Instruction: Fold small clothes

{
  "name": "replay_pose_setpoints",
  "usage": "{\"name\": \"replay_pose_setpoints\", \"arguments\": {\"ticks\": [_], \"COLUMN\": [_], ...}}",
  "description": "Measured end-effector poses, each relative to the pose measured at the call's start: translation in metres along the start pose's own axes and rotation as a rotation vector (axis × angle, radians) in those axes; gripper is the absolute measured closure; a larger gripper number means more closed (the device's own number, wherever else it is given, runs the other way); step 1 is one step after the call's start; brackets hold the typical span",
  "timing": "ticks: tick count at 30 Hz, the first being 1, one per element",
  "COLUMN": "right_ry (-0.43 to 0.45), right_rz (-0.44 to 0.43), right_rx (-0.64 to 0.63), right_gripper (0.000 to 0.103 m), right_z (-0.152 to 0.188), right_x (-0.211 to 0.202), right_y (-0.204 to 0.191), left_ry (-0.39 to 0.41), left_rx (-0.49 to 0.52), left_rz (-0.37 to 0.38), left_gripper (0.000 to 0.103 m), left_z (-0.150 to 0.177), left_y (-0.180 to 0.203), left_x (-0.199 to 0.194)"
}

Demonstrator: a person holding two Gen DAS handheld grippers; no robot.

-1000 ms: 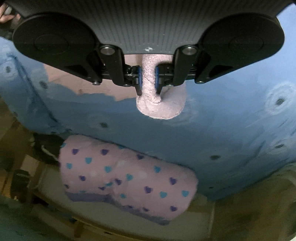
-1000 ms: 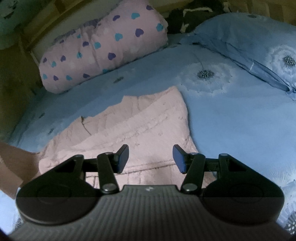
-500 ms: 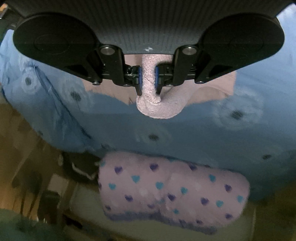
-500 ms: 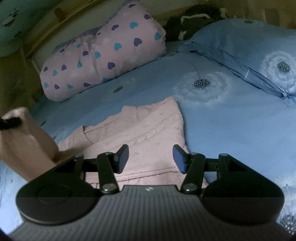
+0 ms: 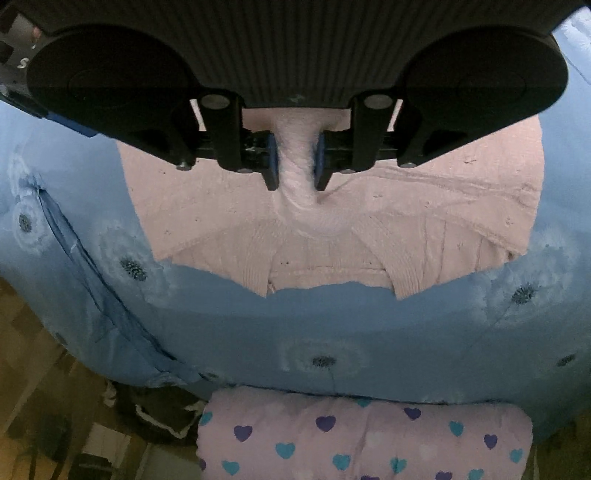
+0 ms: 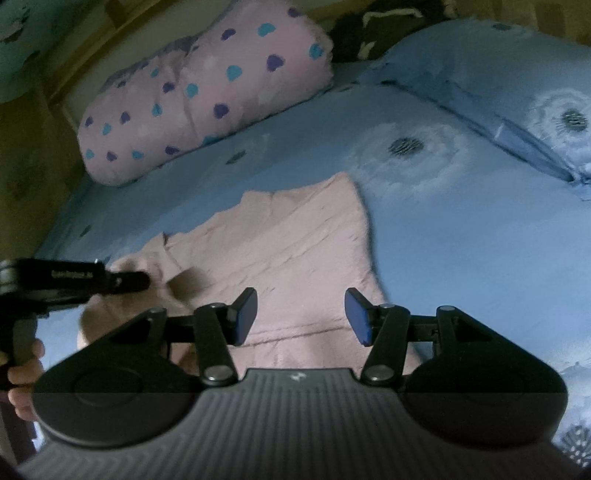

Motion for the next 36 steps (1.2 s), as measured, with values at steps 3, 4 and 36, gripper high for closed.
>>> {"name": "replay_pose_setpoints", "arguments": {"ticks": [3,4,36], "right_ry": [-0.021,-0.030,-0.050], "right_rz": [-0.028,-0.037,-0.114], "right_rx": [-0.015,-0.020,-0.134], "right_gripper": [0.047,0.047,0.047], "right_z": [0.005,0.007,0.045], "right_x": [0.003,0.004,0.065], "right_y": [-0.008,-0.011,-0.074], "left_ry": [0.008,0.014,0.042], "left_rx": [0.007,0.011,-0.102], "left_rz": [-0.005,-0.010,-0.129], "left_gripper": [0.054,0.051,0.047], "left_z": [0.005,0.006,0.061], "left_y": [-0.008,-0.011,-0.145], "left_x": [-0.016,-0.021,-0.012]}}
Point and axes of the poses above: each gripper's, at about its wrist camera, not at the fingertips, and x roughly the way its jaws point, y to its right, z to its underside, the point moved 6 cm from there along x, roughly the way its jaws point, and after that the axes turned 9 degrees about -y, right-handed, at the moved point
